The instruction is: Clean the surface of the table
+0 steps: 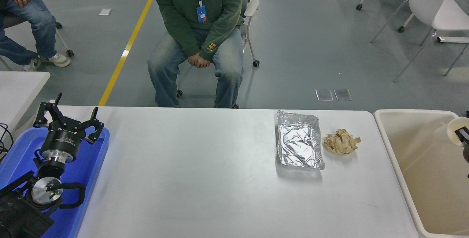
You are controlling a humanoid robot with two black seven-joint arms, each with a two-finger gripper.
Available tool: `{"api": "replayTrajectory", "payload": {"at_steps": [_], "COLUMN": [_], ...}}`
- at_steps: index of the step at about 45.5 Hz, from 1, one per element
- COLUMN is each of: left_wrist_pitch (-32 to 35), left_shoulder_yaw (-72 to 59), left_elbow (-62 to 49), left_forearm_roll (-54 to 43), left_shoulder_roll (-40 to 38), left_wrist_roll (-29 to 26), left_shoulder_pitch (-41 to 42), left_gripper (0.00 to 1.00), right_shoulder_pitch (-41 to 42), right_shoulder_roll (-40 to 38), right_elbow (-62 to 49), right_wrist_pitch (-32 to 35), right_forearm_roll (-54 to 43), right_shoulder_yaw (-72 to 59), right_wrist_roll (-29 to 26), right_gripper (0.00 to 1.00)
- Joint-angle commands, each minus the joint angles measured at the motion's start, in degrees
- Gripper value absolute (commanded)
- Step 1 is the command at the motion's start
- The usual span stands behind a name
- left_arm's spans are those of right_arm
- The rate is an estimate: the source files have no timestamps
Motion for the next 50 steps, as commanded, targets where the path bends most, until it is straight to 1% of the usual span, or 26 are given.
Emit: {"api": "replayTrajectory", "payload": {"at_steps": [1, 29, 30, 31, 34, 36, 37, 50], "left_wrist_pitch": [0.0, 0.0, 0.0, 0.0, 0.0, 0.0, 0.0, 0.0], "left_shoulder_yaw": [0.0, 0.0, 0.0, 0.0, 0.0, 0.0, 0.0, 0.0], "left_elbow": [0.0, 0.0, 0.0, 0.0, 0.0, 0.0, 0.0, 0.0], "left_forearm_roll": [0.0, 0.0, 0.0, 0.0, 0.0, 0.0, 0.0, 0.0], "left_shoulder_roll": [0.0, 0.0, 0.0, 0.0, 0.0, 0.0, 0.0, 0.0], "left_wrist_roll": [0.0, 0.0, 0.0, 0.0, 0.0, 0.0, 0.0, 0.0], "left_shoulder_pitch": [0.0, 0.0, 0.0, 0.0, 0.0, 0.0, 0.0, 0.0], "left_gripper": [1.00, 1.00, 1.00, 1.00, 1.00, 1.00, 1.00, 1.00], "right_shoulder_pitch": [-1.3, -2.2, -2.2, -2.1, -2.0, -1.7, -1.7, -1.1], "right_shoulder_roll": [3.2, 4.5, 4.5, 4.5, 4.4, 4.4, 4.4, 4.4], "right_elbow": [-1.0, -1.0, -1.0, -1.0, -1.1, -1.1, -1.1, -1.1], "right_wrist_pitch": [-5.9, -8.6, -8.8, -9.2, -10.3, -11.2, -11.2, -11.5], "right_forearm_roll": [0.4, 1.0, 1.0, 1.0, 1.1, 1.1, 1.1, 1.3], "right_shoulder_yaw": [-0.7, 0.1, 0.1, 0.1, 0.1, 0.3, 0.2, 0.4], "right_wrist_roll": [-0.1, -0.1, -0.1, -0.1, -0.1, -0.1, -0.1, 0.0], "right_gripper": [0.00, 0.00, 0.06, 0.17, 0.64, 0.90, 1.00, 1.00]}}
